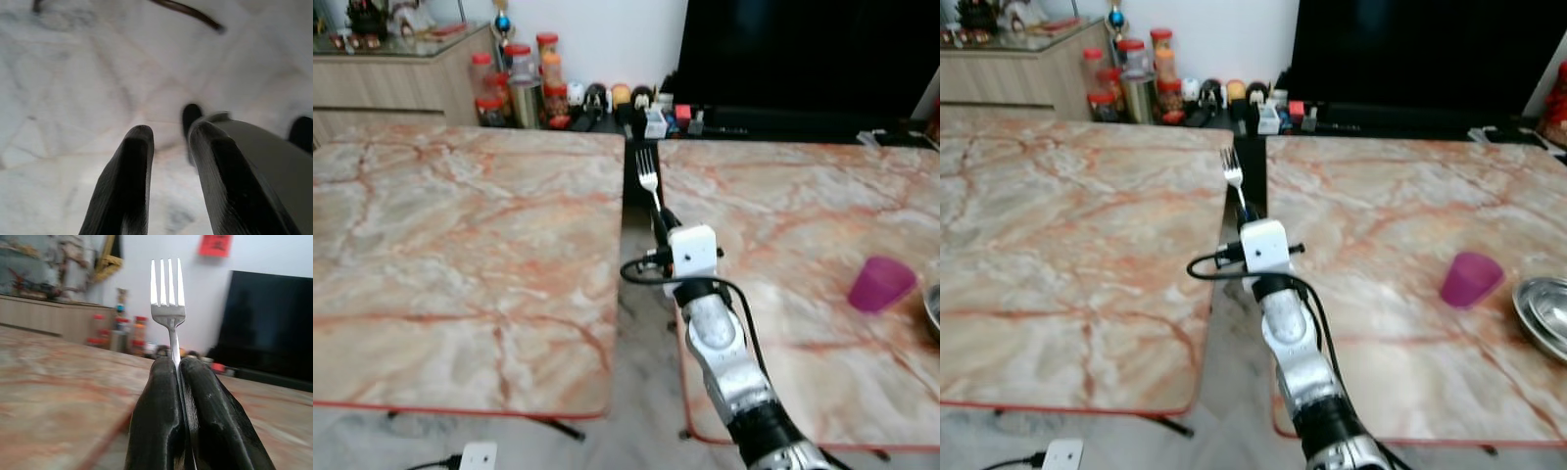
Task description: Setting the table
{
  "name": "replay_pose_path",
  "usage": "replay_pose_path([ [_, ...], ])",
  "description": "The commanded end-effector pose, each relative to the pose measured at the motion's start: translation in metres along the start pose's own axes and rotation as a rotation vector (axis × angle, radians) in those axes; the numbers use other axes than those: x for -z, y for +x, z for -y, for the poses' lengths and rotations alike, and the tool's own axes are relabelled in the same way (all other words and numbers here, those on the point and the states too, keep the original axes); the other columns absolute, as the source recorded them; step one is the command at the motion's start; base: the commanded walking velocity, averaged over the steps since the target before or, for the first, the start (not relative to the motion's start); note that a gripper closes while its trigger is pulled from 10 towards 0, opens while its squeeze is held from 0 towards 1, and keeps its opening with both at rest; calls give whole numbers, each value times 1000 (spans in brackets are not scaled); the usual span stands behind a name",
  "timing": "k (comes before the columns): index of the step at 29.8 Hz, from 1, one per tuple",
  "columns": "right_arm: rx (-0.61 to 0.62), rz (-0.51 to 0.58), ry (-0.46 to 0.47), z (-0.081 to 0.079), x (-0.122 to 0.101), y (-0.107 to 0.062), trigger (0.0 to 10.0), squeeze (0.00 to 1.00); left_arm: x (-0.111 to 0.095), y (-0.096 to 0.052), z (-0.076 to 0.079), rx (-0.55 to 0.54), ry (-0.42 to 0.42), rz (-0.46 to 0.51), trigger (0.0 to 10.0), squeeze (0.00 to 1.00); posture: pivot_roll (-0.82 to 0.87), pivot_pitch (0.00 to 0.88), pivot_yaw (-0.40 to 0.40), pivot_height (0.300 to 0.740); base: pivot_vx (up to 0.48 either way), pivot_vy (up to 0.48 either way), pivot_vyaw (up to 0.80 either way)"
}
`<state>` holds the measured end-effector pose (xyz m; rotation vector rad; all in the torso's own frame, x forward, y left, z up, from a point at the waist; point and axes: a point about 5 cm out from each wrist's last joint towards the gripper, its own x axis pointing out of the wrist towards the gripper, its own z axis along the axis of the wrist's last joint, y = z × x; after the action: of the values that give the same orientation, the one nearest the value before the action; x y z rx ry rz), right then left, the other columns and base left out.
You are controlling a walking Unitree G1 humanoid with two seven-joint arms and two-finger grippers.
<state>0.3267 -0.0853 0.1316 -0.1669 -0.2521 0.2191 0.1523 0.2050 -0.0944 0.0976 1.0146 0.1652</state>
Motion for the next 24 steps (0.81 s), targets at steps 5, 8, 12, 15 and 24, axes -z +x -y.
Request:
replay_pose_path([
  [5,-5,33,12,-4,-9,5,10000,0,-1,0,-6,-18,11,1,10000,0,-43,0,-13,740,0,-266,0],
  [8,-6,32,12,-5,-9,5,10000,0,-1,0,-6,-18,13,1,10000,0,-48,0,-10,740,0,-241,0],
  [12,-7,31,13,-5,-8,4,10000,0,0,0,-6,-22,16,1,10000,0,-51,0,-9,740,0,-60,0],
  [15,-7,27,12,-6,-7,4,10000,0,0,0,-6,-22,17,1,10000,0,-52,0,-8,740,0,-325,0],
  [24,-10,15,10,-7,-5,2,10000,0,1,0,-6,-22,21,0,10000,0,-53,0,-4,740,0,-320,0],
])
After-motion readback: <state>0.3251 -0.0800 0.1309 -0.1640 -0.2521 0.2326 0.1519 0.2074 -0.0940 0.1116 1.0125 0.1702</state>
